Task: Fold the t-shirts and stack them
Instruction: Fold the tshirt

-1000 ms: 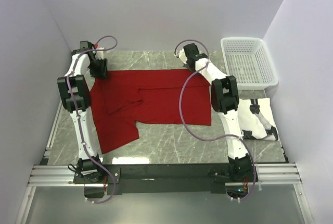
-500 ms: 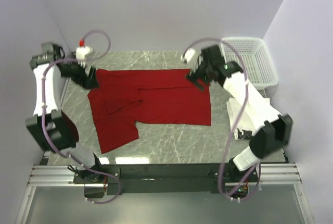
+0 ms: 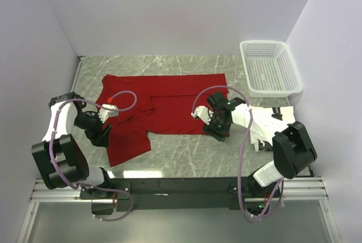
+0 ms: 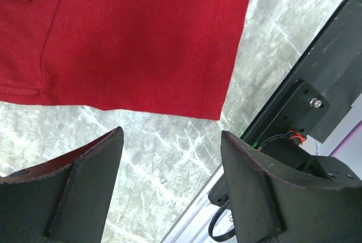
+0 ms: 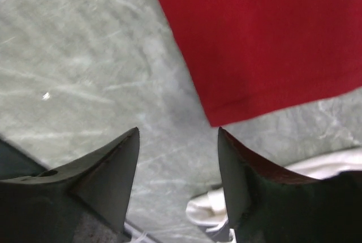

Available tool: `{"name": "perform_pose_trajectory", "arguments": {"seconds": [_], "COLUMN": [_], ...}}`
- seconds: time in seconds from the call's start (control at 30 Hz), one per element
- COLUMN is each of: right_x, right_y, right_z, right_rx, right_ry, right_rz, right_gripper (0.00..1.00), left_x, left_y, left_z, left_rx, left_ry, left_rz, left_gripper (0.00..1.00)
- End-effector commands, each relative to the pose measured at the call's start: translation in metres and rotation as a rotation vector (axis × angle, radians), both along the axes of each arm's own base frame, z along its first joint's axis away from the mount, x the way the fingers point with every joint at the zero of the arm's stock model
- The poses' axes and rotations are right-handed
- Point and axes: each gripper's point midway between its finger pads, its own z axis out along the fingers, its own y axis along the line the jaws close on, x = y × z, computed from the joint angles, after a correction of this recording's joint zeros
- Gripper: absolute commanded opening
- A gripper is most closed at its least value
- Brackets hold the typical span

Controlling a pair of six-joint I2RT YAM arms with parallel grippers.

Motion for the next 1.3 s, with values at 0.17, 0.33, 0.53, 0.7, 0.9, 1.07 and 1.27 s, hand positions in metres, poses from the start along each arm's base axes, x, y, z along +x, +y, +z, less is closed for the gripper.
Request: {"name": "perform_pose_trajectory", "arguments": {"seconds": [0.17,0.33,0.53,0.7,0.9,1.07,1.27], "right_x": [0.014,0.015,0.016,0.018,0.027,0.035,0.04], "right_y": [-0.012,-0.02,-0.021,-0.023,-0.019,-0.02,-0.027], "right_z": [-0.032,-0.045,-0.061,-0.062,-0.051,-0.048,-0.046], "right_rx": [-0.085,-0.127,-0.145,-0.154,-0.124,-0.105,-0.114], "right_ry": [-0.074,-0.077,-0.075,-0.081,-0.084,-0.07,-0.064], "right_rz": [0.003,-0.007,-0.012,-0.03,-0.065,-0.113,-0.137], "right_gripper": [0.58,0.52,0.39,0.0,0.0,0.0,0.0], "left_x": [-0.013,-0.021,-0.036,-0.041,-0.036,-0.026,-0.023], "left_y": [0.003,0.004,-0.005,-0.014,-0.014,-0.009,-0.012], "left_z": [-0.018,-0.03,-0.038,-0.046,-0.056,-0.064,-0.077], "left_rx": [0.076,0.125,0.126,0.131,0.204,0.291,0.348], "left_ry": [-0.004,-0.005,0.002,-0.034,-0.038,-0.075,-0.089], "left_rz": [-0.1,-0.146,-0.217,-0.308,-0.395,-0.476,-0.539], "left_gripper": [0.72,0.72,0.72,0.78,0.77,0.75,0.71]}}
